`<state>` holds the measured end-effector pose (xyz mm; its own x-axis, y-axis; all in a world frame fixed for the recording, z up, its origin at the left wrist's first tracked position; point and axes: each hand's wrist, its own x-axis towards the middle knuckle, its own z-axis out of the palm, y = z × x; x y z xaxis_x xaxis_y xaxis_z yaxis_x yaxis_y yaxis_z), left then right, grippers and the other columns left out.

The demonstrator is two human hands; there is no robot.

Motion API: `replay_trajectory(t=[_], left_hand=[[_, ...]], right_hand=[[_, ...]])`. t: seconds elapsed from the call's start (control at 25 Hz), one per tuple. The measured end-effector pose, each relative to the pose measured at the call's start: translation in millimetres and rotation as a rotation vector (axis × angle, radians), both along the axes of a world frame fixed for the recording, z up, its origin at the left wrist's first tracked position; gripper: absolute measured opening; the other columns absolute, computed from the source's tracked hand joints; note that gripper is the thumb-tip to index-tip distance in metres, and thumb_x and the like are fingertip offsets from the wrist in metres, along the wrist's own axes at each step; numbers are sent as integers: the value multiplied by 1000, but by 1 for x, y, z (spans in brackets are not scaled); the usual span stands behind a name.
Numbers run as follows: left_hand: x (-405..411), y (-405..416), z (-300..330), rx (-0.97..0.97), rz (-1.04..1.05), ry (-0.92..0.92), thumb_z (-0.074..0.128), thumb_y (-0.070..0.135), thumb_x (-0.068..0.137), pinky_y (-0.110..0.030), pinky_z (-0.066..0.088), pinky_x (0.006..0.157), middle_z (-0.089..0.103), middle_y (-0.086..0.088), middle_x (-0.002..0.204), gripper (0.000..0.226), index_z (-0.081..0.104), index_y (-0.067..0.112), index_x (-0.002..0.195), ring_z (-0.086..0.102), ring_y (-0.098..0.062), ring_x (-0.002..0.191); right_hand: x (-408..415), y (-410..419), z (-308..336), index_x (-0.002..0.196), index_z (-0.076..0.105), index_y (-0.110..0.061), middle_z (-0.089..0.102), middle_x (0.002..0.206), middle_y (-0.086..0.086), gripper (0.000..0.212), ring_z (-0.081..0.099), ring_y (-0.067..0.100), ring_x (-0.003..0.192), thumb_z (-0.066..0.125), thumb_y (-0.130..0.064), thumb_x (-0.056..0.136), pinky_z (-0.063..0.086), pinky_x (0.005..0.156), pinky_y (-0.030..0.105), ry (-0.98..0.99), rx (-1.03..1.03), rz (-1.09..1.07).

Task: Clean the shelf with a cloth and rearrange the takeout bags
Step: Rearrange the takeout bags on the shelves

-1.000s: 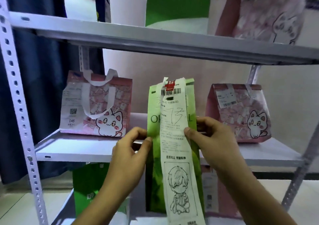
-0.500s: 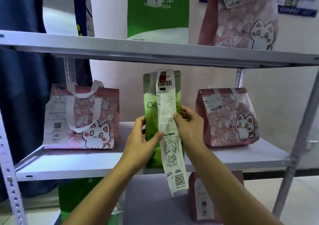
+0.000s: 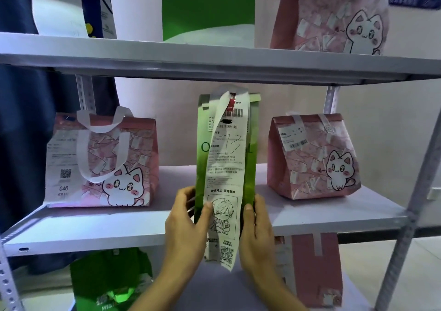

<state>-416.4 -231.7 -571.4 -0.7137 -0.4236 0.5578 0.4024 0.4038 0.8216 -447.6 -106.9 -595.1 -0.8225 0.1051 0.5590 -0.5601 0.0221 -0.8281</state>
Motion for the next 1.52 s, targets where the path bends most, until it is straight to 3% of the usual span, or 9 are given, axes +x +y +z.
replay_trajectory(t=[0.2,0.36,0.56,0.76,0.92,1.04,1.28,1.4,1.52], left_hand=[[-6,-2,-14,-16,60,-9,69,21,92,-10,52,62,65,15,108,28,58,35,114,65,4,90],[-18,-5,-18,52,28,-52,66,6,91,-3,48,63,69,15,107,31,61,28,113,64,13,90],[-34,-6,-21,59,97,-41,55,22,99,-17,55,77,62,17,106,19,64,35,109,63,-2,98],[-56,-11,-21,38,14,-104,47,34,102,-39,56,88,63,13,114,27,61,31,125,63,-10,105],[-73,-12,-13,-17,29,-202,37,36,103,-40,47,86,66,4,107,26,62,30,108,62,-20,99],[-85,-15,-10,22,64,-272,33,33,104,-36,37,76,64,2,93,34,59,20,85,59,-18,89],[-88,-20,-18,-29,5,-324,26,47,103,-26,39,73,61,20,91,41,61,31,87,55,4,89],[-83,-22,-16,57,-73,-295,27,51,100,-34,45,89,67,12,108,36,61,42,90,61,-8,102],[-75,-21,-16,71,-21,-276,30,46,100,-29,50,73,68,6,101,36,62,32,91,63,-19,100]], right_hand=[[-19,0,-1,100,62,-35,57,102,-3,23,60,0,90,46,-21,106,50,72,10,-58,68,-95],[-43,1,3,114,64,-27,71,102,-8,20,69,5,89,46,-22,106,60,75,31,-154,111,-67],[-58,-3,3,105,50,-29,69,90,-14,14,66,-10,78,36,-28,108,48,53,9,-179,121,-68],[-83,-4,10,97,55,-31,69,88,-15,33,65,-3,80,27,-44,107,51,64,24,-243,264,-24],[-112,-3,16,106,58,-33,71,107,-7,30,65,20,103,29,-40,105,50,94,53,-343,316,72],[-124,-1,15,108,58,-36,71,113,-1,33,65,28,109,27,-44,99,48,99,58,-415,290,131],[-129,4,10,106,67,-32,76,103,-1,33,70,26,102,36,-40,101,52,97,55,-454,131,177],[-126,4,12,108,67,-23,77,98,4,30,73,27,95,37,-26,105,57,91,53,-419,40,177],[-119,5,13,106,66,-28,77,95,-4,29,73,16,89,37,-22,105,60,80,40,-363,26,130]])
